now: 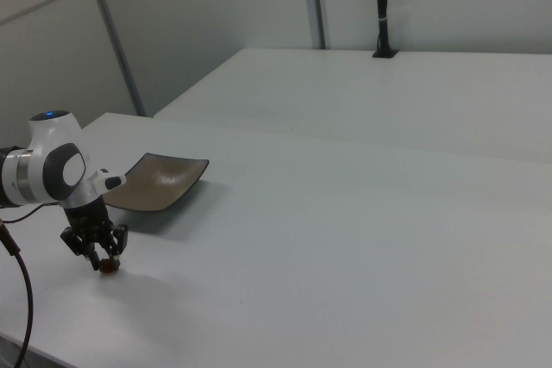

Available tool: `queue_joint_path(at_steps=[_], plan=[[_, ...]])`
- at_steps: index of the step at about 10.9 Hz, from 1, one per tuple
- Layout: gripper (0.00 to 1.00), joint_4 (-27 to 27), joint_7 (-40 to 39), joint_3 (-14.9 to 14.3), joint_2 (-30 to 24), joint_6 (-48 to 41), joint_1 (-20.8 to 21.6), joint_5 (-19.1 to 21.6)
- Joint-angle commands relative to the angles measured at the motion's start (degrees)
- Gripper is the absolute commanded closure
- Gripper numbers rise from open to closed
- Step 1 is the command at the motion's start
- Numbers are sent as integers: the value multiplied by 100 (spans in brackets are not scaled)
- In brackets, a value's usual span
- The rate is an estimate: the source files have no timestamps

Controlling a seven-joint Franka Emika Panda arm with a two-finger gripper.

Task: Strawberries on a ceramic plate
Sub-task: 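Lower the gripper over the strawberry and close on it, then lift the strawberry up off the table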

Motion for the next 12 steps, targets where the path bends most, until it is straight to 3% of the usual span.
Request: queue_joint_path(at_steps=[1, 6, 9, 12], plan=[[82, -15, 97, -29, -5, 126, 78, 31], [84, 484, 36, -29, -137, -67, 8, 22], [84, 1458, 9, -116, -137, -1144, -176, 14], [82, 2531, -245, -634, -198, -2481, -203, 49]])
